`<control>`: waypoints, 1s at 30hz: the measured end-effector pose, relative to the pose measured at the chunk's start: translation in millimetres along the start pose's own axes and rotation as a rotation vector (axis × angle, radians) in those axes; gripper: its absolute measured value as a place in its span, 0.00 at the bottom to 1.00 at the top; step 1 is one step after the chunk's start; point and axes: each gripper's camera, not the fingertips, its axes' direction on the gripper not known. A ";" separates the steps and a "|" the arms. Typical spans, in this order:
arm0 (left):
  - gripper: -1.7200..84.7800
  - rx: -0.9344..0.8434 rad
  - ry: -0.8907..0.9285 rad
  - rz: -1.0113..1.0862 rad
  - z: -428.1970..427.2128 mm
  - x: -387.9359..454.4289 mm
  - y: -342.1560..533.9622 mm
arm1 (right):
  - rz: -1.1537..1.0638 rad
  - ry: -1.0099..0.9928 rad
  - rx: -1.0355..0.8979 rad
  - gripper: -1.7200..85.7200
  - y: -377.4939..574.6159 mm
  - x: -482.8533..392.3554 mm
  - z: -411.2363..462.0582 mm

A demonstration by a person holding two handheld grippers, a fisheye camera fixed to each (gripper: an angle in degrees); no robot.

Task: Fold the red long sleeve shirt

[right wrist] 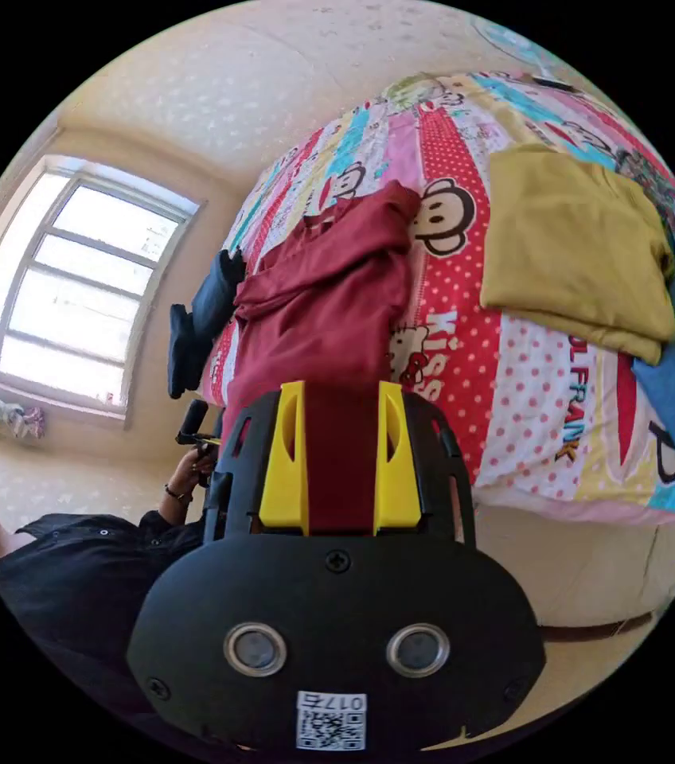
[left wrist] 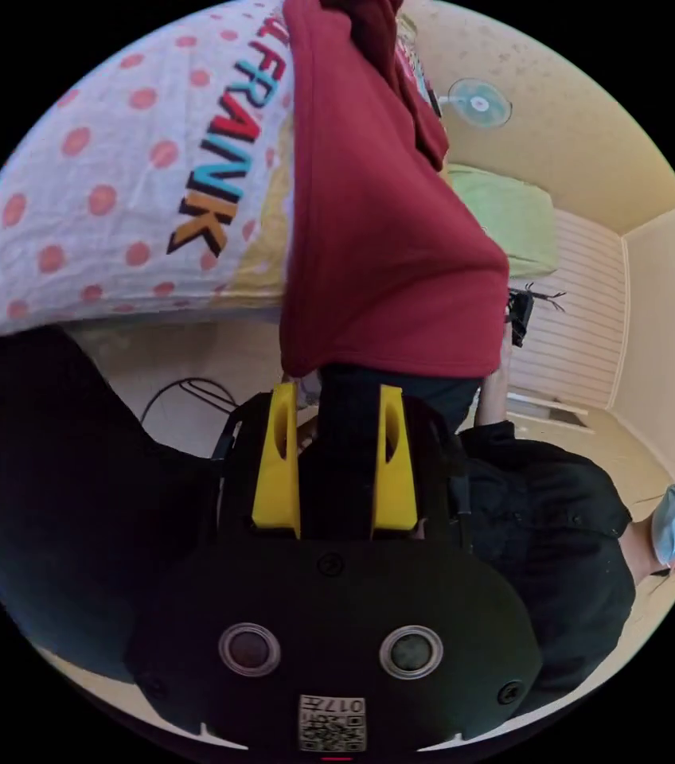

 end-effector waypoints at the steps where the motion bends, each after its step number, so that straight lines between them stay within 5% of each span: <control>1: 0.19 -0.004 -0.012 0.003 5.6 -1.3 -3.2 | 0.060 -0.030 0.012 0.17 22.7 23.4 -1.3; 7: 0.21 0.114 0.092 -0.011 51.9 -20.9 -10.6 | 0.208 -0.208 0.106 0.19 85.6 88.6 9.9; 13: 0.07 0.287 0.277 0.089 49.4 -12.6 30.3 | 0.263 -0.439 0.030 0.20 98.5 114.7 44.3; 19: 0.06 0.421 0.291 0.268 -10.4 52.4 99.8 | 0.334 -0.377 0.055 0.19 142.8 149.4 27.7; 26: 0.06 0.654 0.401 0.386 -99.0 79.3 166.3 | 0.250 -0.796 0.248 0.07 182.3 171.3 8.0; 30: 0.06 0.674 0.296 0.473 -135.6 114.9 179.7 | 0.149 -1.015 0.418 0.06 184.8 164.2 -41.0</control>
